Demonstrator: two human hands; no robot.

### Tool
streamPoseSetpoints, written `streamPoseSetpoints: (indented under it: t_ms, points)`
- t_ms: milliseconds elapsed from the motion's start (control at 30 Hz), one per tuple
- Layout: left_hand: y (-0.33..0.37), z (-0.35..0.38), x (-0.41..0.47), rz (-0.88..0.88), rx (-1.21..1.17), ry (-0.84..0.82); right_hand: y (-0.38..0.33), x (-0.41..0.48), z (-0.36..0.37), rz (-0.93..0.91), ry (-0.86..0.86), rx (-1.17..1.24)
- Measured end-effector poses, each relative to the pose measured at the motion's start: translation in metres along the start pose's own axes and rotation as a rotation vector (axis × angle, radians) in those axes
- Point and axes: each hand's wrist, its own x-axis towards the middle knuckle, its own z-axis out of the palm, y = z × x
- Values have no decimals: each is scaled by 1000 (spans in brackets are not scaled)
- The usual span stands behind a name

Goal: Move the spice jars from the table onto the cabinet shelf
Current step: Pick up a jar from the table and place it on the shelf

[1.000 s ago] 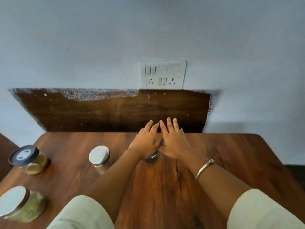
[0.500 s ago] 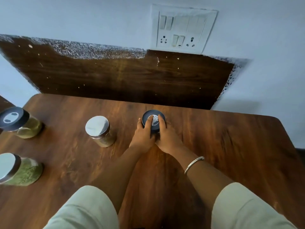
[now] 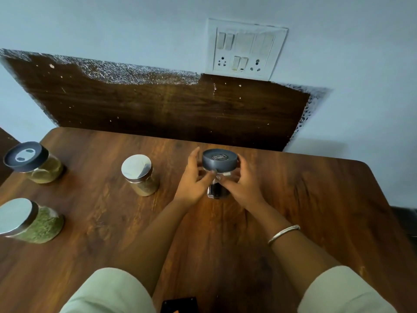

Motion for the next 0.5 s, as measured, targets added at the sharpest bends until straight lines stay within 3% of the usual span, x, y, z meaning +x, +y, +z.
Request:
streamPoseSetpoints:
  t_ms: [133, 233, 333, 500]
  points:
    - [13, 1, -24, 115, 4, -170, -17, -21, -13, -7, 83, 95]
    - [24, 7, -39, 150, 113, -119, -26, -38, -20, -41, 70, 144]
    - [41, 5, -52, 154, 61, -109, -35, -54, -28, -51, 38, 207]
    - [62, -3, -74, 87, -196, -192, -47, -78, -40, 57, -213, 527]
